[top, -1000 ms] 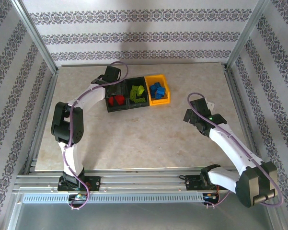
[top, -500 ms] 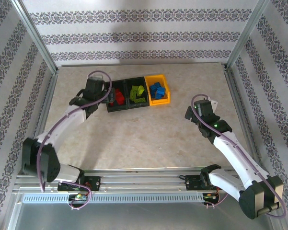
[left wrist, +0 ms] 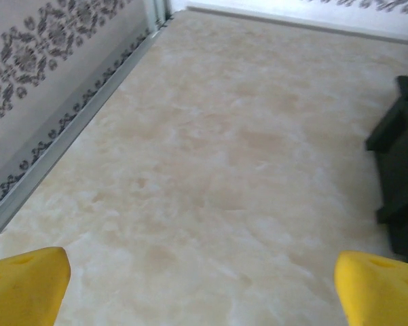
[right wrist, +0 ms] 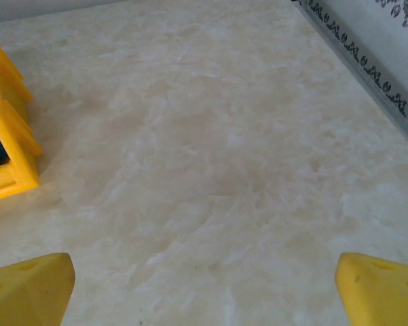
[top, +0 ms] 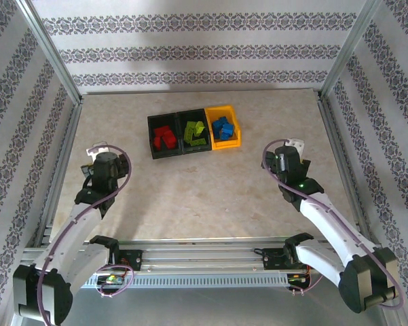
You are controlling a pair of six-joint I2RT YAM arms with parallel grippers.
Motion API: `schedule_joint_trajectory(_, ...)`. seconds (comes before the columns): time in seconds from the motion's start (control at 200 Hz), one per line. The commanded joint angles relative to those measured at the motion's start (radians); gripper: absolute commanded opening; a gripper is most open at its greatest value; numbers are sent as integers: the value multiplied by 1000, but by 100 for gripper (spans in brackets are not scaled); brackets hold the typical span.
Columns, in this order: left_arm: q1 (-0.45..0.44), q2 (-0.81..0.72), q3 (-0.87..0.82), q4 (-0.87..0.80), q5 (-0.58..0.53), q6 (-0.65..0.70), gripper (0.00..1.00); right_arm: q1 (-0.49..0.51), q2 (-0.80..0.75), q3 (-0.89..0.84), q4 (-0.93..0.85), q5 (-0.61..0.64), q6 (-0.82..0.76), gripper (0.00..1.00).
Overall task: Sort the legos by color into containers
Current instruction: Reset both arms
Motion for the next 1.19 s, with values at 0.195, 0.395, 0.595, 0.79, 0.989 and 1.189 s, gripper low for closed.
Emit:
schedule_joint_trajectory(0.195, 50, 115, -207, 571, 60, 168, 99, -57, 76, -27, 230, -42, -177, 98)
schedule_joint_trajectory(0.395, 53, 267, -238, 805, 157, 242, 99, -137, 122, -108, 438, -165, -221, 98)
schedule_joint_trajectory(0.595, 55, 398, -270, 1006, 230, 280, 99, -205, 155, -174, 597, -254, -281, 98)
schedule_joint_trajectory(0.79, 63, 536, -254, 1152, 301, 314, 99, -236, 192, -215, 695, -296, -321, 98)
schedule_joint_trajectory(0.989, 72, 710, -245, 1297, 378, 338, 99, -264, 215, -246, 779, -344, -321, 98)
schedule_joint_trajectory(1.189, 127, 712, -145, 1099, 534, 320, 99, -283, 257, -248, 840, -382, -329, 98)
